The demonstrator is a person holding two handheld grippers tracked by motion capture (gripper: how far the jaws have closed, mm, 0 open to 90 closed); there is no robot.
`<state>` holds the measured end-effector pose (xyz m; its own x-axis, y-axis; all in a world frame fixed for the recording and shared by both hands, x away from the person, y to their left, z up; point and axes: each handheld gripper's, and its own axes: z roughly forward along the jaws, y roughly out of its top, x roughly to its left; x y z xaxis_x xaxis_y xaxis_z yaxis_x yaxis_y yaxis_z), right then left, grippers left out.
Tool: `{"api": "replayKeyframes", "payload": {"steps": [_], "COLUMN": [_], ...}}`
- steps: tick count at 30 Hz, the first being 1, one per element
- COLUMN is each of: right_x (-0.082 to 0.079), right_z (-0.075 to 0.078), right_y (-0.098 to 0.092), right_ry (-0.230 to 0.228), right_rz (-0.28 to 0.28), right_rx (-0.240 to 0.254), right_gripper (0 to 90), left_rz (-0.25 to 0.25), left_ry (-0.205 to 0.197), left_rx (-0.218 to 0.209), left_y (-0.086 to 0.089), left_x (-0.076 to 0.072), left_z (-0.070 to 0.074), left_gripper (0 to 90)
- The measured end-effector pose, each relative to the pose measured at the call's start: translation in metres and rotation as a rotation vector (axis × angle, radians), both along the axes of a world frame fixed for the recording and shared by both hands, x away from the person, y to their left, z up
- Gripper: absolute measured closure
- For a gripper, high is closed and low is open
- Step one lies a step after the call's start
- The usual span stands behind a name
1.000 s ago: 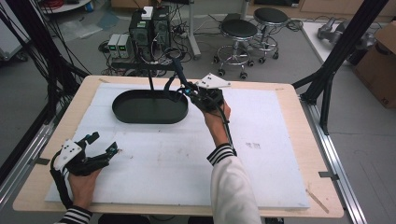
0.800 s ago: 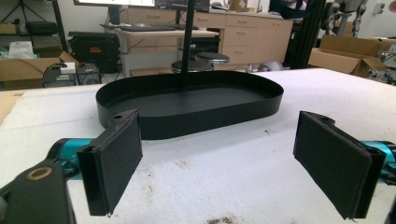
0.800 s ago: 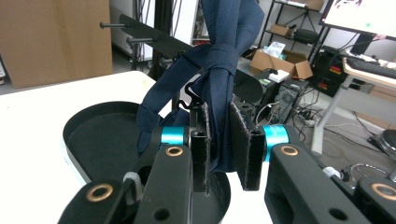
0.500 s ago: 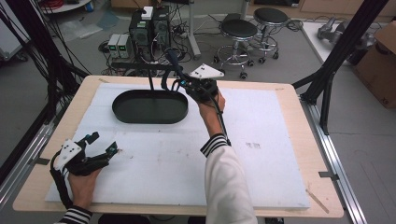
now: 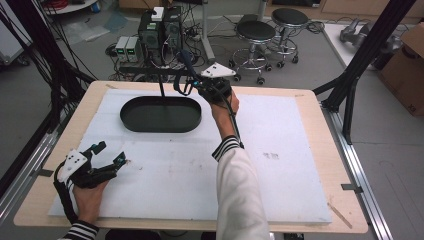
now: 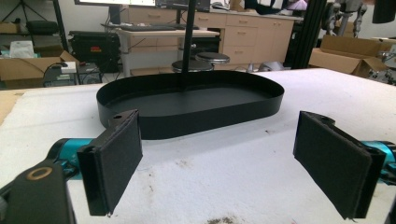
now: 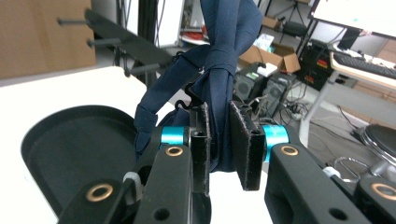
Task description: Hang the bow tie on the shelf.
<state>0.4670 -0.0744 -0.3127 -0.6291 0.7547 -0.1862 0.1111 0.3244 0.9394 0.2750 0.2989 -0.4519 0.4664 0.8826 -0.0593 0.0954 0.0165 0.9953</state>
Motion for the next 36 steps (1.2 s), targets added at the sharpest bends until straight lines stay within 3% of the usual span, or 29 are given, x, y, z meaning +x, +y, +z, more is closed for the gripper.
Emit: {"api": "replayKeyframes", "payload": {"steps": [7, 21, 30, 31, 36], "right_x": [0.008, 0.014, 0.018, 0.019, 0.021], "right_z": [-0.008, -0.015, -0.022, -0.024, -0.029], "right_y": [0.000, 0.000, -0.002, -0.004, -0.005], "right_ry": [0.005, 0.018, 0.063, 0.088, 0.128], "right_rz": [-0.037, -0.055, -0.062, -0.061, -0.055], "right_rx": [-0.016, -0.038, -0.043, -0.046, -0.048], "right_gripper": [78.3, 77.9, 77.2, 77.1, 77.0], "left_rz": [-0.001, 0.000, 0.001, 0.001, 0.000], "left_ry": [0.002, 0.001, -0.001, -0.001, -0.002], "left_rx": [0.001, 0.001, -0.002, -0.003, 0.001], "left_y": [0.000, 0.000, 0.000, 0.000, 0.000], "left_x": [0.000, 0.000, 0.000, 0.000, 0.000], "left_z": [0.000, 0.000, 0.000, 0.000, 0.000], "left_gripper": [15.9, 15.9, 15.9, 15.9, 15.9]}}
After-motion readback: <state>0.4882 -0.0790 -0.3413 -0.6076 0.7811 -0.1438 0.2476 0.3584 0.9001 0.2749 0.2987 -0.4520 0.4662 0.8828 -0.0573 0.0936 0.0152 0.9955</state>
